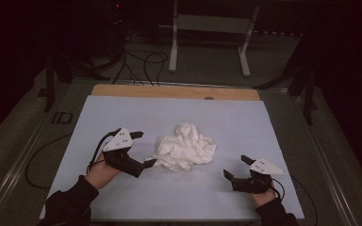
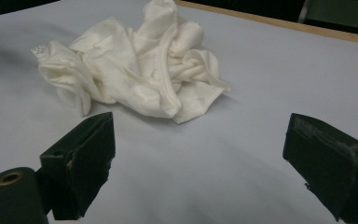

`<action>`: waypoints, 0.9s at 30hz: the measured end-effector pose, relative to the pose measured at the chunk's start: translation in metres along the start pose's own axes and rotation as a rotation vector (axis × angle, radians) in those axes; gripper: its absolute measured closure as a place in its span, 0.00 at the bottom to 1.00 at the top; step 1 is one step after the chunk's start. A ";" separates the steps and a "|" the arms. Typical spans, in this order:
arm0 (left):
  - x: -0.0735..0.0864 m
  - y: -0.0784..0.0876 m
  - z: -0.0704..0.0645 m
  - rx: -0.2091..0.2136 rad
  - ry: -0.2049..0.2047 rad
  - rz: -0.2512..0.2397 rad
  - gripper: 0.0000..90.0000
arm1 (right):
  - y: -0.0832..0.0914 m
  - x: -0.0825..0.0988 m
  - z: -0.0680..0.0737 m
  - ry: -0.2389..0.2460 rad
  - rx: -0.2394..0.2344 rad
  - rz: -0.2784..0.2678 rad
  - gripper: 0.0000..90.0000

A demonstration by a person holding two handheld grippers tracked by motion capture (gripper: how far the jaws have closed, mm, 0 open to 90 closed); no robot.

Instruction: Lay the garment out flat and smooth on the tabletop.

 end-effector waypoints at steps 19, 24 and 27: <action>-0.029 -0.063 -0.020 0.140 -0.053 0.109 0.00 | 0.000 0.000 0.000 -0.004 -0.005 -0.003 0.10; -0.039 -0.080 -0.023 0.168 -0.063 0.115 0.00 | 0.000 0.000 0.000 -0.008 -0.011 -0.007 0.10; -0.043 -0.089 -0.025 0.174 -0.077 0.117 0.02 | 0.001 0.000 -0.001 -0.007 -0.014 -0.010 0.10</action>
Point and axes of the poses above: each handheld gripper's, and its own axes: y roughly backward along the jaws, x roughly out of its underside, z roughly to its left, the point moved 1 cm from there along -y, roughly forward along the jaws, and after that the axes turned 4 degrees about -x, right-handed, at the moved point
